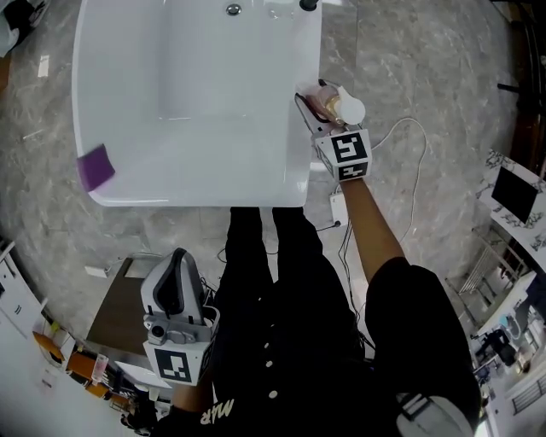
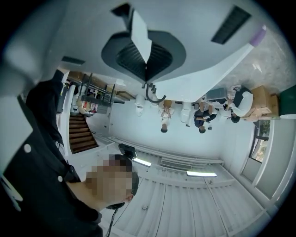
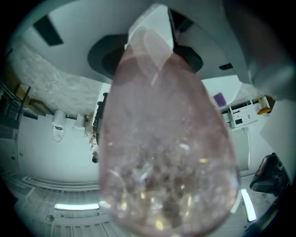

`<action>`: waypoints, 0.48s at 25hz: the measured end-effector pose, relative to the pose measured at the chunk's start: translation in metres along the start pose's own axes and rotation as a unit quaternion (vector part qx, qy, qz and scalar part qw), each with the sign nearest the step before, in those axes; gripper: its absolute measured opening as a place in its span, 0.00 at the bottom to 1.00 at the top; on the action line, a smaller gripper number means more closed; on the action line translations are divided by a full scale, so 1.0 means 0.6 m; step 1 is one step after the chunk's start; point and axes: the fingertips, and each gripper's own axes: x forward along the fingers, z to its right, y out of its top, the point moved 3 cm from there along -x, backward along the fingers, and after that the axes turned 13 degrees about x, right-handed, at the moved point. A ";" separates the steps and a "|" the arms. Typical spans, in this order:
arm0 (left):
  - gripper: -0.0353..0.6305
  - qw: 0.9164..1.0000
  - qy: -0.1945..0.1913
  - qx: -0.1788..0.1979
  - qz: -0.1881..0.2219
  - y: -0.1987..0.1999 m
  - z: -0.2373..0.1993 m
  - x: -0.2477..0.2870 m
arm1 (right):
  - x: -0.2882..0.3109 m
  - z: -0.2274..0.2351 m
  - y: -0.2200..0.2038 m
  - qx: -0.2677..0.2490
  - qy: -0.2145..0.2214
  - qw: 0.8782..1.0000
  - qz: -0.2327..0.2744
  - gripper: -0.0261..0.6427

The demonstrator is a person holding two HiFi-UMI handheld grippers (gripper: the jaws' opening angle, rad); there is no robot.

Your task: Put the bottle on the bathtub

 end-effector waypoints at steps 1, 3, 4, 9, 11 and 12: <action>0.07 1.000 -0.001 -0.002 -0.003 -0.006 -0.001 0.001 | 0.007 0.001 -0.007 -0.003 -0.001 1.000 -0.003 0.38; 0.07 1.000 -0.002 -0.006 -0.009 -0.018 -0.003 0.003 | 0.019 0.000 -0.017 -0.009 -0.002 1.000 -0.007 0.38; 0.07 1.000 -0.003 -0.008 -0.012 -0.023 -0.004 0.004 | 0.024 -0.001 -0.020 -0.009 -0.002 1.000 -0.007 0.38; 0.07 1.000 -0.006 -0.014 -0.022 -0.037 -0.005 0.005 | 0.040 -0.003 -0.029 -0.007 0.001 1.000 -0.008 0.38; 0.07 1.000 -0.007 -0.016 -0.023 -0.039 -0.005 0.006 | 0.043 0.001 -0.035 -0.009 -0.002 1.000 -0.010 0.38; 0.07 1.000 -0.007 -0.016 -0.023 -0.040 -0.005 0.006 | 0.044 0.003 -0.036 -0.009 -0.004 1.000 -0.009 0.38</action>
